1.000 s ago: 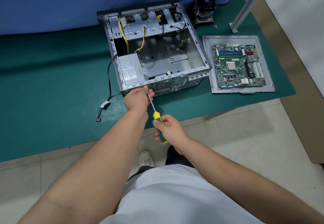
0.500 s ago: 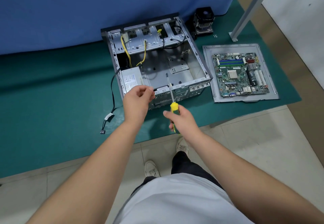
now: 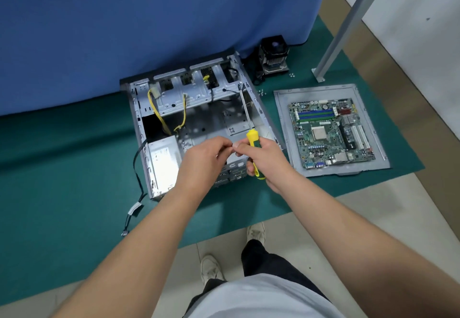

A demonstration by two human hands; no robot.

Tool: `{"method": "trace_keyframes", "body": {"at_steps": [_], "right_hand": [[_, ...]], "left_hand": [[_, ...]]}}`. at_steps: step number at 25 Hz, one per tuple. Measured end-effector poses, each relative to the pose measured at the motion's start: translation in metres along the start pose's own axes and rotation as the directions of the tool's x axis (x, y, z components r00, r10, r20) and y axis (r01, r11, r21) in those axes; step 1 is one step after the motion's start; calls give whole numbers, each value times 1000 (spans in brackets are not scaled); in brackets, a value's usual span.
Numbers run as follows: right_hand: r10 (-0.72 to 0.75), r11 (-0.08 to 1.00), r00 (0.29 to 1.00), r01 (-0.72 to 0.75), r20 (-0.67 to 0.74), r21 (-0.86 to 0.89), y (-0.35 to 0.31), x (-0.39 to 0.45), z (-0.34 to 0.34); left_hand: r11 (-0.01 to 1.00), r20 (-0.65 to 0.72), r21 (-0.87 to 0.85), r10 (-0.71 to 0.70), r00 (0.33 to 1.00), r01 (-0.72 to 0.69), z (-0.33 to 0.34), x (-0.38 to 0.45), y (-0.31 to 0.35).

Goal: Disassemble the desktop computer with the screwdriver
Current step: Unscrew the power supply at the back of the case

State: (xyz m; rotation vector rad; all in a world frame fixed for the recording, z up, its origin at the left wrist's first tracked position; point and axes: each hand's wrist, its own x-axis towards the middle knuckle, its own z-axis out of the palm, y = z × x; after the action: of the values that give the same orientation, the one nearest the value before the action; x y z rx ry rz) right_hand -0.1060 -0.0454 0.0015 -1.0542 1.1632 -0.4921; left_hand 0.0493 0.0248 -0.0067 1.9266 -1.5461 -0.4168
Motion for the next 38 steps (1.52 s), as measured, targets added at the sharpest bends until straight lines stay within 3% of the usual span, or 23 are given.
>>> {"method": "trace_keyframes", "body": {"at_steps": [5,8,12,16,20,26,33,38], "right_hand": [[36,998,999,-37,-31,-53,-22,39,-63],[10,994,992,-23,-124,-103,-41,67,-106],[-5,969,965,-59,-261,-238,-56,120,-164],[-63,915,932,-89,-357,-393,-58,197,-205],[-117,892,886,-105,-449,-440,-53,283,-226],[-116,816,846,-217,-520,-535,-35,375,-227],[-80,790,796,-316,-599,-525,-24,396,-216],[-100,831,810,-251,-578,-496,-23,382,-217]], "left_hand": [[986,161,41,155,975,-164,28,64,24],[974,211,62,201,957,-218,52,125,30],[962,244,223,103,964,-159,86,212,19],[906,293,423,-113,949,-22,116,269,-7],[928,194,370,-47,980,-29,126,266,-24],[926,168,372,0,986,-64,126,266,-25],[924,148,378,10,989,-66,127,265,-26],[926,150,371,11,989,-67,128,265,-26]]}}
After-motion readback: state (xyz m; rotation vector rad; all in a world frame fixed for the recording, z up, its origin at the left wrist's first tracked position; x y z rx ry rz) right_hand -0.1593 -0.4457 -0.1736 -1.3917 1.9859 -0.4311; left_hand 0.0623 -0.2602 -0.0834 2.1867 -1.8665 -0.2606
